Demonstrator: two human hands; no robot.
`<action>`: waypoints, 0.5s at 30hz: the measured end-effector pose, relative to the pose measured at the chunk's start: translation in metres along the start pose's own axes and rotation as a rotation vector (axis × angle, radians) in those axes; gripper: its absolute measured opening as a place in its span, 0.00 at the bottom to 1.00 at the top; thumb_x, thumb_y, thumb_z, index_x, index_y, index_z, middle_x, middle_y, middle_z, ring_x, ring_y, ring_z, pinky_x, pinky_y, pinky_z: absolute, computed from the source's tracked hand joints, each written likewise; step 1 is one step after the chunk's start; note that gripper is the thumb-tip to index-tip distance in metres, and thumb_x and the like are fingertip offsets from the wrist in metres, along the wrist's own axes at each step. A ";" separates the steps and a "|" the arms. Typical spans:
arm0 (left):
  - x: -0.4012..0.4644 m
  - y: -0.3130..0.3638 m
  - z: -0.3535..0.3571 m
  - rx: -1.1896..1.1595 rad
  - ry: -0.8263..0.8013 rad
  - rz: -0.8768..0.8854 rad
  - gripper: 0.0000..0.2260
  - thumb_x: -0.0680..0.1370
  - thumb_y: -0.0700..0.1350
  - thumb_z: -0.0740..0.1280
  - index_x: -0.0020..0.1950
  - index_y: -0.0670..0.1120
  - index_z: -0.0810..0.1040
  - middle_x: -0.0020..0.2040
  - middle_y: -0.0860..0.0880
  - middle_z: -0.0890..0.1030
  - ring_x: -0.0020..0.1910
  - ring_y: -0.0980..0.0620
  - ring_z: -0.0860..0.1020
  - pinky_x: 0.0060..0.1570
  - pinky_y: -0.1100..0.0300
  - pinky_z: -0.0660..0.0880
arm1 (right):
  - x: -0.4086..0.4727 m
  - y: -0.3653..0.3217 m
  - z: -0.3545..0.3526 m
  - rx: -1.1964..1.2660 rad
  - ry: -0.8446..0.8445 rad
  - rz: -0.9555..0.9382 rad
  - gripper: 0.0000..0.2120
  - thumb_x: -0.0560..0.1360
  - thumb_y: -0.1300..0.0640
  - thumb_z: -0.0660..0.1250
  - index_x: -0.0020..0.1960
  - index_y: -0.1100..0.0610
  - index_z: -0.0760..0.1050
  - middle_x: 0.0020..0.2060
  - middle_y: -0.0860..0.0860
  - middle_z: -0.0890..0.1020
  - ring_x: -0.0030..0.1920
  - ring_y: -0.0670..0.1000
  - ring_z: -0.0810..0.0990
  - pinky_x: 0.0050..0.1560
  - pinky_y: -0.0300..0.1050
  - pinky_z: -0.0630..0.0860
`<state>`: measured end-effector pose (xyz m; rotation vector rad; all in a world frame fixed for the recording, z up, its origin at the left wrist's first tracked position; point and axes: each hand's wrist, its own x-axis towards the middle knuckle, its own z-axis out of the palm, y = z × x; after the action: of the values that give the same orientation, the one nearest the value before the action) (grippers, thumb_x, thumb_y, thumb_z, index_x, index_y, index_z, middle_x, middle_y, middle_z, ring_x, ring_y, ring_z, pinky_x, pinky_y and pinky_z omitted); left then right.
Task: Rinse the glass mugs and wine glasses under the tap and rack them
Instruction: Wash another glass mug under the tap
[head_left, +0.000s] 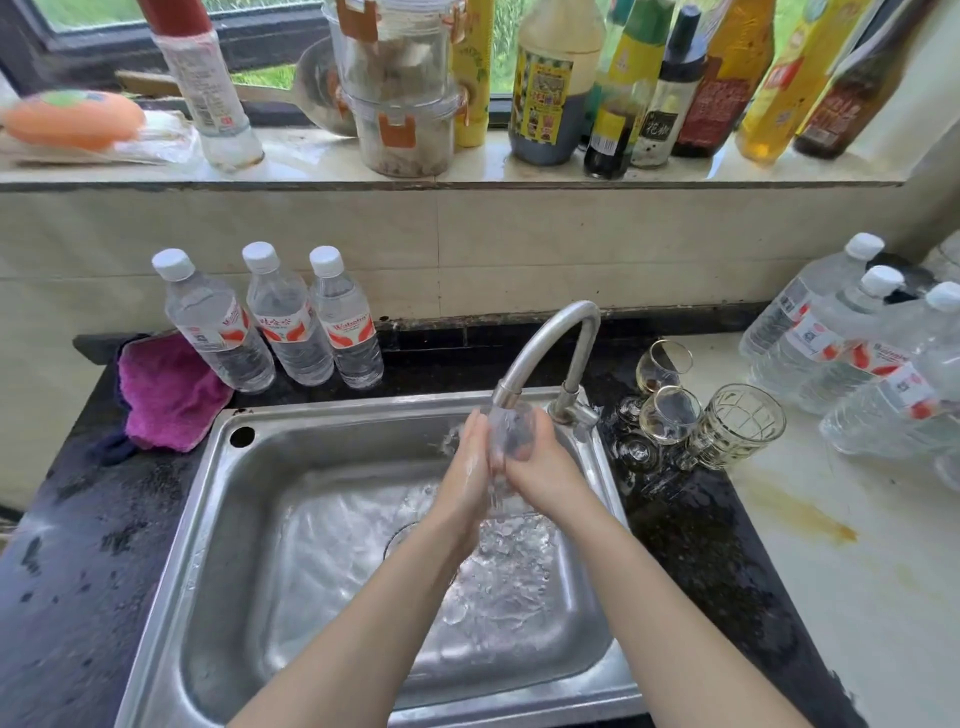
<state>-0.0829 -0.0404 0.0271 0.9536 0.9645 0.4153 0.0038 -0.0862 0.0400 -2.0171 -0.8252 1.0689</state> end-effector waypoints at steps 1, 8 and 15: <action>-0.001 0.001 0.000 0.040 0.011 0.044 0.21 0.80 0.62 0.52 0.71 0.57 0.66 0.66 0.53 0.75 0.61 0.55 0.76 0.58 0.52 0.74 | -0.001 -0.002 -0.002 0.081 0.027 -0.045 0.29 0.77 0.47 0.62 0.74 0.47 0.54 0.65 0.47 0.74 0.52 0.46 0.80 0.45 0.40 0.76; -0.004 0.004 -0.007 0.042 0.065 -0.044 0.32 0.75 0.71 0.46 0.57 0.54 0.81 0.56 0.49 0.83 0.58 0.48 0.79 0.61 0.44 0.73 | -0.018 0.007 0.019 0.172 0.030 -0.214 0.34 0.77 0.45 0.62 0.77 0.46 0.48 0.73 0.46 0.63 0.73 0.46 0.62 0.71 0.49 0.64; -0.013 -0.006 -0.001 0.291 0.165 0.362 0.29 0.68 0.71 0.53 0.51 0.51 0.77 0.43 0.52 0.82 0.43 0.57 0.80 0.43 0.59 0.75 | -0.006 -0.005 0.007 0.464 0.045 -0.115 0.20 0.81 0.44 0.52 0.64 0.50 0.74 0.60 0.48 0.80 0.62 0.47 0.77 0.65 0.52 0.72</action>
<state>-0.0911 -0.0517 0.0281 1.3845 1.0197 0.6781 -0.0059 -0.0858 0.0440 -1.5793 -0.5945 1.0346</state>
